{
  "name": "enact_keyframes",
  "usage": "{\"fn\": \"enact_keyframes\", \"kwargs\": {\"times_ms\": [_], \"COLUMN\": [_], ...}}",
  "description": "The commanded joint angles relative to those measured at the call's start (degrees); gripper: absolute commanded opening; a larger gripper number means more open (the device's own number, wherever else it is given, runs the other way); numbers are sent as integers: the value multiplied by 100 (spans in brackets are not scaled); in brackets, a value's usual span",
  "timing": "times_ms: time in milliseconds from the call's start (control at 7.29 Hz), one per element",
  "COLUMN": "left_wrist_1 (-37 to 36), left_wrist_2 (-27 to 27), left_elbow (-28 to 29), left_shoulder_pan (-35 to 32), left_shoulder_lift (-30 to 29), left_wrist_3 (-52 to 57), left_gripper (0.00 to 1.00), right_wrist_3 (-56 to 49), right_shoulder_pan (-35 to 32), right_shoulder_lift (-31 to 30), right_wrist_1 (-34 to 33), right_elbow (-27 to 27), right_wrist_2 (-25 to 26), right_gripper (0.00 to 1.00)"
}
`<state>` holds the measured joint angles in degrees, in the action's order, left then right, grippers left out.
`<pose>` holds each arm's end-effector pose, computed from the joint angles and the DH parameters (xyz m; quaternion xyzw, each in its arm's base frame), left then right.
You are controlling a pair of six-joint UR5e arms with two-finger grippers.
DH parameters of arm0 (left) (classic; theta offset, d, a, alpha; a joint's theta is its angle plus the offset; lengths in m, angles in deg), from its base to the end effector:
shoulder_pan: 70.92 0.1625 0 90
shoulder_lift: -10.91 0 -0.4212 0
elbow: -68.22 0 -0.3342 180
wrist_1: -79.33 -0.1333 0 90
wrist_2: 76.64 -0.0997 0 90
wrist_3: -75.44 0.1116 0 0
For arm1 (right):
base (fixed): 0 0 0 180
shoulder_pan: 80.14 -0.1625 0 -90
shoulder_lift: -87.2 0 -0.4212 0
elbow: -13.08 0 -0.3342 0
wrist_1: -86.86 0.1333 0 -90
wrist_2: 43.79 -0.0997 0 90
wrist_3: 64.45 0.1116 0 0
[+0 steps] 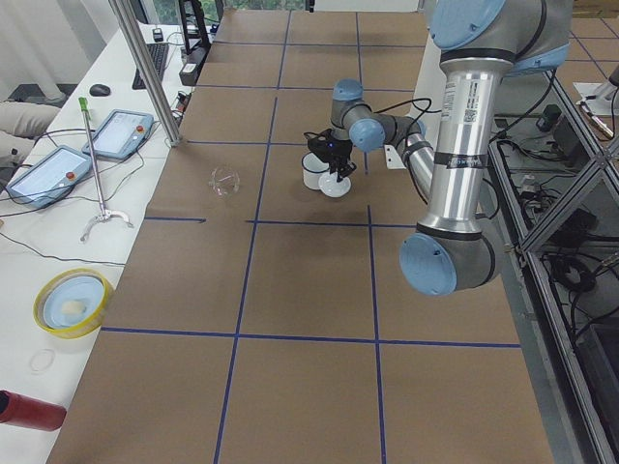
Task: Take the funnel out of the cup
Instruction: 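Lift the white lid and carry it over the mug with the left gripper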
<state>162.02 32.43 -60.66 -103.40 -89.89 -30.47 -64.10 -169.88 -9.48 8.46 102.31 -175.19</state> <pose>0.3191 -0.3179 0.3322 -0.1015 0.3749 -0.3223 0.8633 0.0577 -0.3881 0.7005 0.0320 -0.3534 -0.0121 0.9348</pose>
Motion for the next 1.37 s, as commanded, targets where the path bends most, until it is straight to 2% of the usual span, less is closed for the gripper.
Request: {"fn": "enact_keyframes", "kwargs": {"times_ms": [0,274,960,1234], "left_wrist_1": [-1085,-1027,-553,-587], "left_wrist_2": [43,61,53,44], "left_elbow": [440,1134,1348,1357], "left_shoulder_pan": [5,40,58,58], "left_shoulder_lift": [-1507,-1951,-1909,-1882], "left_wrist_3": [0,9,18,227], "left_gripper": [0,0,0,0], "right_wrist_3": [0,0,0,0], "right_shoulder_pan": [0,0,0,0], "right_shoulder_lift": [0,0,0,0], "right_wrist_1": [0,0,0,0], "right_elbow": [7,-2,7,-2], "right_wrist_2": [9,0,9,0], "right_gripper": [100,100,100,100]}}
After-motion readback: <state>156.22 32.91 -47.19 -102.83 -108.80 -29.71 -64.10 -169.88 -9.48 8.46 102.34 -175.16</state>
